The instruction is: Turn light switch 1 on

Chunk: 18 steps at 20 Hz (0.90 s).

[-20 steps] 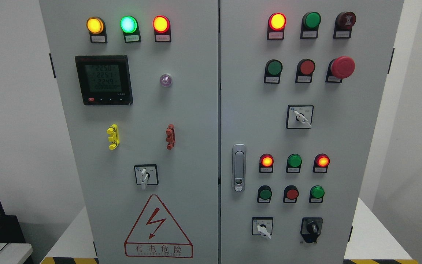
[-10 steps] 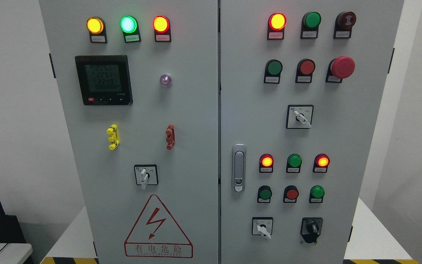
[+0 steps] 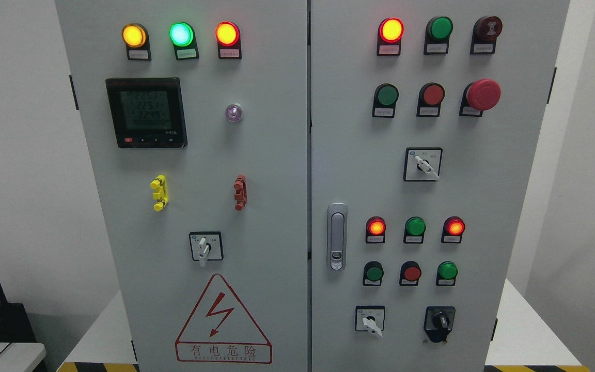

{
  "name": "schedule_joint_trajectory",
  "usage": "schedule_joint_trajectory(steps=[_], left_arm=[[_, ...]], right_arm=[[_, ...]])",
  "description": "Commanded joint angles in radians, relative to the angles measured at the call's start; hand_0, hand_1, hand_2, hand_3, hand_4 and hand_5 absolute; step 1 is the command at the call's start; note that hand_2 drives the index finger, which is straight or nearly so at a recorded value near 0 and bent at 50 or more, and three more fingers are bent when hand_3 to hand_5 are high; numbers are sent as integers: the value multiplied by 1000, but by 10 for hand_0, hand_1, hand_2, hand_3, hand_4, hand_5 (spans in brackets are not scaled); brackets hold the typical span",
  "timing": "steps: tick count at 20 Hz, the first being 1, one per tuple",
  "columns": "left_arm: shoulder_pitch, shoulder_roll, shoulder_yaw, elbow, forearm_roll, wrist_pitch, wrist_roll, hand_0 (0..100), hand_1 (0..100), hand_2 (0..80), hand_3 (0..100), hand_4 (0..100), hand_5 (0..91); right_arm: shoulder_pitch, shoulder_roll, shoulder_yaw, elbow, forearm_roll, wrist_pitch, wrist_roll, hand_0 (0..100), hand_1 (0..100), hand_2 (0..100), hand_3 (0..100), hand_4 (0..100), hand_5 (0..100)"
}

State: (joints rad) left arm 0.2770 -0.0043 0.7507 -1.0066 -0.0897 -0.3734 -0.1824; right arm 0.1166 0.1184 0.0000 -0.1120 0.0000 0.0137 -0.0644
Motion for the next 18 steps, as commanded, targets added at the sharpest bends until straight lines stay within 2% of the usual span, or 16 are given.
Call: schedule_joint_trajectory(steps=[1,6,11,12,14,18], left_arm=[[-4,-19,102,-422,5,-21,-28,402,172,356,565,645,340],[-25,13,70,-606,8,-21,-49,375,201,410,593,674,454],[-44,44,-13,-731,8,-19,-37,334,226,432,603,684,478],[-53,46,-34,-748,8,-16,-34,319,236,437,610,688,505],[-61,50,-79,-777,8,-15,-9,300,240,445,614,691,518],[-64,75,-189,-856,8,-7,86,260,252,474,645,716,572]], right_arm=[[0,0,17,0,-25,0,0,120,389,0,0,0,0],[0,0,17,0,-25,0,0,120,389,0,0,0,0],[0,1,17,0,-25,0,0,120,389,0,0,0,0],[0,0,17,0,-25,0,0,120,389,0,0,0,0],[0,1,17,0,-25,0,0,120,389,0,0,0,0],[0,0,17,0,-25,0,0,120,389,0,0,0,0]])
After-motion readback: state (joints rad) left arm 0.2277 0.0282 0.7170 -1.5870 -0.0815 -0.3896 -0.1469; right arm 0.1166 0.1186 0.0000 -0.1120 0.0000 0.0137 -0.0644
